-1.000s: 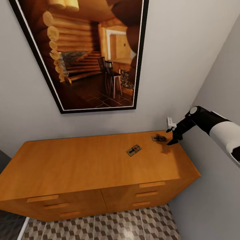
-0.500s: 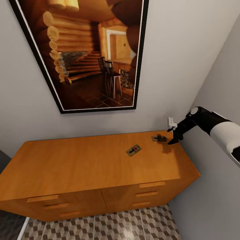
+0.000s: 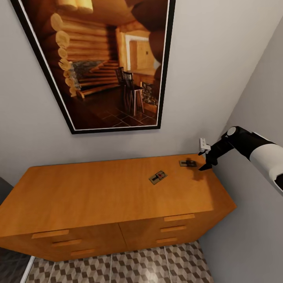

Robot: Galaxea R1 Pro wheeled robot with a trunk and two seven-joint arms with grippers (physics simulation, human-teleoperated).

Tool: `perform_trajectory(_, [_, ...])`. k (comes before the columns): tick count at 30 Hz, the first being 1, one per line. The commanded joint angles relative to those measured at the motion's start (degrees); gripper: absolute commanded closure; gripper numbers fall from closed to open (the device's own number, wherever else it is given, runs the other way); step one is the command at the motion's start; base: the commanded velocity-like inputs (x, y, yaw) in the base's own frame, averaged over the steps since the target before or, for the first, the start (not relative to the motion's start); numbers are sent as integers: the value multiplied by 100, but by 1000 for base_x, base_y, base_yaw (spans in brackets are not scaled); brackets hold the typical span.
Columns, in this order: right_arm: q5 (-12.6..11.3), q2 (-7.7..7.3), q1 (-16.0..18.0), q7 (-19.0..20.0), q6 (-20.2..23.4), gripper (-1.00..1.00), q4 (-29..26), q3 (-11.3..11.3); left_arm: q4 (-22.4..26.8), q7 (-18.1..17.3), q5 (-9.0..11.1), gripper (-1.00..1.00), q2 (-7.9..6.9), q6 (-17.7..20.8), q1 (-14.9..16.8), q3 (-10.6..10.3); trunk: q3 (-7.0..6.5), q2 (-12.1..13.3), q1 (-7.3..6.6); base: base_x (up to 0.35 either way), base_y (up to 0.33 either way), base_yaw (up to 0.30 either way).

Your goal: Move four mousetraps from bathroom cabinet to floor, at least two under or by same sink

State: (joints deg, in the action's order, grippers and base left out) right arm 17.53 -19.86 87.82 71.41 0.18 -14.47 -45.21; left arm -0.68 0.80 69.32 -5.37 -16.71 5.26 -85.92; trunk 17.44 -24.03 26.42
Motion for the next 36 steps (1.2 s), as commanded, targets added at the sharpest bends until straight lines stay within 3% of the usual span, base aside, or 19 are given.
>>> perform_trajectory(1, [54,-6,0,23,0,-100,-13,33,-3,8,29,-100,0,-16,2,-48,9,-9,3,0,0,0])
perform_trajectory(14, [50,-21,1,16,-9,-100,-12,30,-3,8,29,-100,22,-16,1,-48,9,-9,3,27,0,0])
perform_trajectory(36, [32,7,5,14,-24,-100,-5,13,-3,6,29,-100,27,-16,1,-48,9,-9,3,151,0,0])
